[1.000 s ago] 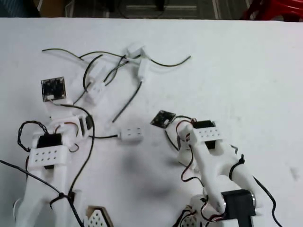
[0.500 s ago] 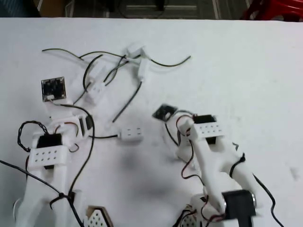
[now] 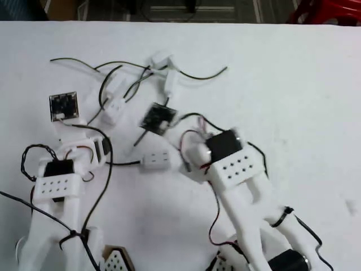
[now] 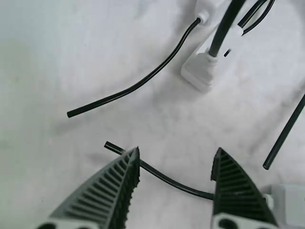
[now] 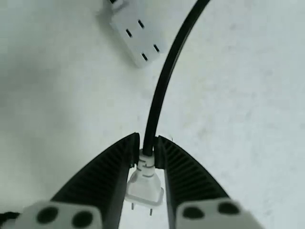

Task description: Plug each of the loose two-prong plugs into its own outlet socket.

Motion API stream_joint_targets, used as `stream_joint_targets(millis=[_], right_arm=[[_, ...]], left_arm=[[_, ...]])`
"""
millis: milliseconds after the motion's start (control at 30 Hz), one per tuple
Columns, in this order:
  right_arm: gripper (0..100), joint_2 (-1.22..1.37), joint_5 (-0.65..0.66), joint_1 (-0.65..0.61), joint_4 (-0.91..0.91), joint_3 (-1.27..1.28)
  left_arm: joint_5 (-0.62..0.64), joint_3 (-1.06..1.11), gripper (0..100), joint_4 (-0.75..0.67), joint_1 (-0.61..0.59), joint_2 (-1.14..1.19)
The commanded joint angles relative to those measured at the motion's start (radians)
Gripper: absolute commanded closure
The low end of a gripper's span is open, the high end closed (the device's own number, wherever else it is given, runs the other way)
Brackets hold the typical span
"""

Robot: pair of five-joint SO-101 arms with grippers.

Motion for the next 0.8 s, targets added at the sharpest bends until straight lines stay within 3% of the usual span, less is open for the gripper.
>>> stream_joint_targets(millis=[0, 333, 433, 600, 767], right_arm=[[97.5, 0.067, -0.077, -0.111, 0.004, -0.146], [97.5, 0.599, -0.147, -0.320, 0.010, -0.683], [97.5, 0.768, -0.192, -0.364, 0.010, -0.758], [96.9, 0.963, -0.141, -0.417, 0.054, -0.786], [86.5, 1.026, -0.184, -0.420, 0.073, -0.827]], left_arm=[[0.006, -0.011, 75, -0.017, -0.035, -0.031], [0.196, -0.023, 75, -0.017, -0.205, -0.031], [0.219, -0.025, 75, -0.017, -0.219, -0.031], [0.281, -0.025, 75, -0.018, -0.249, -0.031], [0.310, -0.032, 75, -0.018, -0.275, -0.033]])
